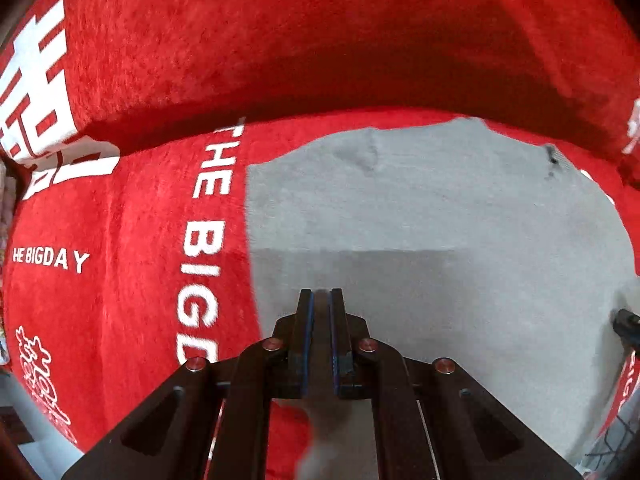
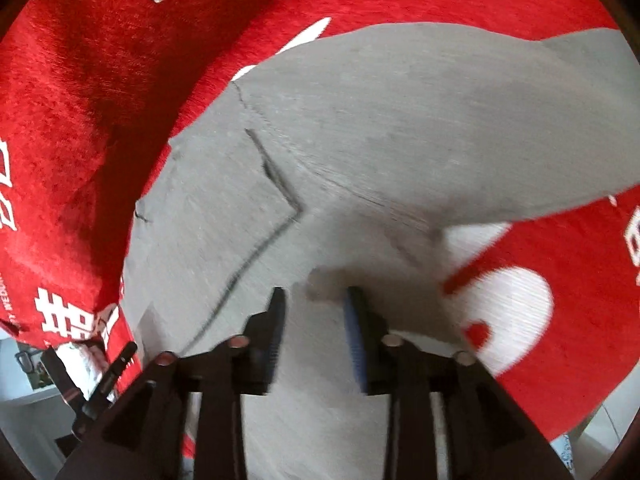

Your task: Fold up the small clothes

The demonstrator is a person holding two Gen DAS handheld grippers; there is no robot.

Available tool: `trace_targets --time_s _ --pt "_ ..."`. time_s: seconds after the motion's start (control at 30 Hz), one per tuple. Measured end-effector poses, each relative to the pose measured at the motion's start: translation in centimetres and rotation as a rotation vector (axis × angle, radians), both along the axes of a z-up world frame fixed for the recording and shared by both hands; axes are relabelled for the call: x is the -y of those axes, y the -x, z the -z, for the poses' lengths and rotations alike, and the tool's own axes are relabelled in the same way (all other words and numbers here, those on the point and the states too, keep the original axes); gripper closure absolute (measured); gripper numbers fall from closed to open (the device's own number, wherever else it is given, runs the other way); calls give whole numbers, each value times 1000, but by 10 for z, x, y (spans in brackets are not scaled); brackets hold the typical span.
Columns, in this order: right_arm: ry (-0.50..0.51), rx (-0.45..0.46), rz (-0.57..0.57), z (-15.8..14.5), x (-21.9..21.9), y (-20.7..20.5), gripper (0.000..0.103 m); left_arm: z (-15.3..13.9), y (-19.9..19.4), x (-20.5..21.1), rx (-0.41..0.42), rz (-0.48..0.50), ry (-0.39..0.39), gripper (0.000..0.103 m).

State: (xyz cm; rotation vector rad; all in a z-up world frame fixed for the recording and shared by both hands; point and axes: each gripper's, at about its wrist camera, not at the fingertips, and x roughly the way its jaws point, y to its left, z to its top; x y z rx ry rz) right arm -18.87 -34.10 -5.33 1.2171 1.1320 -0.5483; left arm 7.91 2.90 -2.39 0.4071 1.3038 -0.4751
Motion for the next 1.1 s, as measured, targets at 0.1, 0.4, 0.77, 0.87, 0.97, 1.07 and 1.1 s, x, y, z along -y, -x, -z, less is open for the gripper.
trace_targets --time_s 0.1,0.4,0.77,0.87,0.97,1.07,1.1 --pt "-16 7 -17 -3 0 11 54 -11 19 7 -17 9 2 94" --pt "-65 43 -34 -2 8 30 39 -18 69 48 -87 52 -8 42" --pt "-66 78 72 -1 47 83 35 -23 115 106 -64 101 -86 2" --pt "-66 85 176 4 71 116 35 -20 117 122 -70 98 -99 2" --pt "-61 84 290 10 93 152 35 -16 121 138 -88 99 -108 2" --pt "-62 84 395 16 110 184 35 -8 127 157 -99 119 -131 2" --pt "-66 85 426 19 115 193 35 -7 129 161 -105 124 -132 2"
